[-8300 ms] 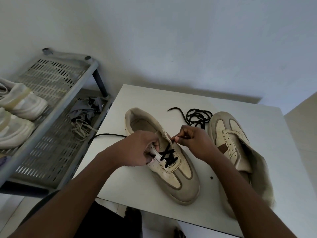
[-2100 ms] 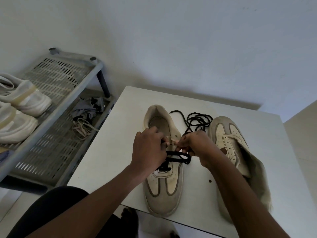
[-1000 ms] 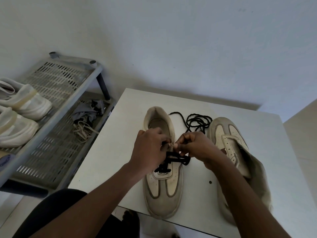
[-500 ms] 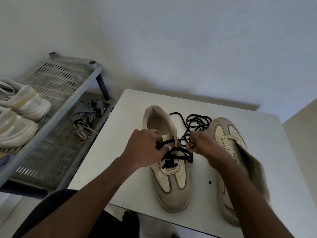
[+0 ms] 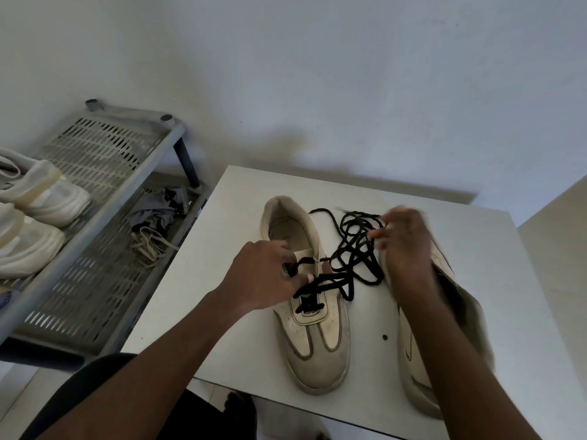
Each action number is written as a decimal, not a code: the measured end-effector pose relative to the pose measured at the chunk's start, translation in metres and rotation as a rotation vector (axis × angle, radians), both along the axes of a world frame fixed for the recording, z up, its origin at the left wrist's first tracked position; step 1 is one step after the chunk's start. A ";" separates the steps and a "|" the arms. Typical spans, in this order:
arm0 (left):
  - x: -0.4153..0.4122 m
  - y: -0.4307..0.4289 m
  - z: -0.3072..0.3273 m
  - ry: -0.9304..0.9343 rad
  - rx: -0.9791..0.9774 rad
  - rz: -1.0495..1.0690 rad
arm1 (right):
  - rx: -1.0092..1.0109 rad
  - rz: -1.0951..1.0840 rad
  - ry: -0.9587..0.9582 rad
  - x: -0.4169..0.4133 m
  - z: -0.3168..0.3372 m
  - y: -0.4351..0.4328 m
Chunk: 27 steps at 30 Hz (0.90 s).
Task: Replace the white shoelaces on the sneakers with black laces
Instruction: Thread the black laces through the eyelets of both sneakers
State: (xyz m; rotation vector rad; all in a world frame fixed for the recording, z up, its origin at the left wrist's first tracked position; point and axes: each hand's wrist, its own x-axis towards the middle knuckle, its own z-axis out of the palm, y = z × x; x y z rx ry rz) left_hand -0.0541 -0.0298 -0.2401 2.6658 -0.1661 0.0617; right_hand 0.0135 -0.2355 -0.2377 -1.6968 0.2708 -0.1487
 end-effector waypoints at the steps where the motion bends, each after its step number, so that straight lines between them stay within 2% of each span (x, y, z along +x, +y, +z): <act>1: 0.000 -0.001 0.000 0.001 -0.016 -0.002 | -0.082 0.214 0.145 -0.003 0.002 0.003; 3: 0.000 -0.002 0.000 0.002 -0.036 -0.018 | -0.321 0.569 0.372 -0.011 0.003 0.008; 5: 0.000 -0.002 0.000 0.005 -0.048 -0.045 | -0.430 0.699 0.444 -0.018 0.001 0.016; 8: -0.001 0.000 0.000 0.019 -0.078 -0.093 | -0.516 0.640 0.257 -0.021 -0.004 0.026; 10: -0.001 0.002 0.000 0.038 -0.094 -0.120 | -0.444 0.618 0.200 -0.023 -0.005 0.030; 12: 0.000 0.005 0.000 0.062 -0.112 -0.132 | -0.289 0.576 0.239 -0.023 -0.004 0.029; 15: 0.000 0.010 0.000 0.083 -0.143 -0.125 | 0.006 0.285 0.293 -0.010 0.000 0.011; 17: 0.001 0.012 -0.001 0.080 -0.129 -0.128 | 0.173 -0.060 0.178 0.003 0.007 -0.011; 19: 0.001 0.011 0.000 0.084 -0.105 -0.133 | 0.129 -0.299 0.014 0.010 0.010 -0.027; 20: 0.001 0.011 0.000 0.088 -0.093 -0.142 | 0.087 -0.336 -0.036 0.010 0.011 -0.029; 22: 0.001 0.011 0.001 0.094 -0.098 -0.162 | 0.017 -0.226 -0.017 0.008 0.008 -0.020; 25: 0.000 0.013 -0.002 0.080 -0.119 -0.208 | -0.298 0.204 0.274 -0.003 0.007 -0.003; 27: 0.000 0.016 -0.003 0.050 -0.149 -0.238 | -0.369 0.485 0.429 -0.011 0.010 0.009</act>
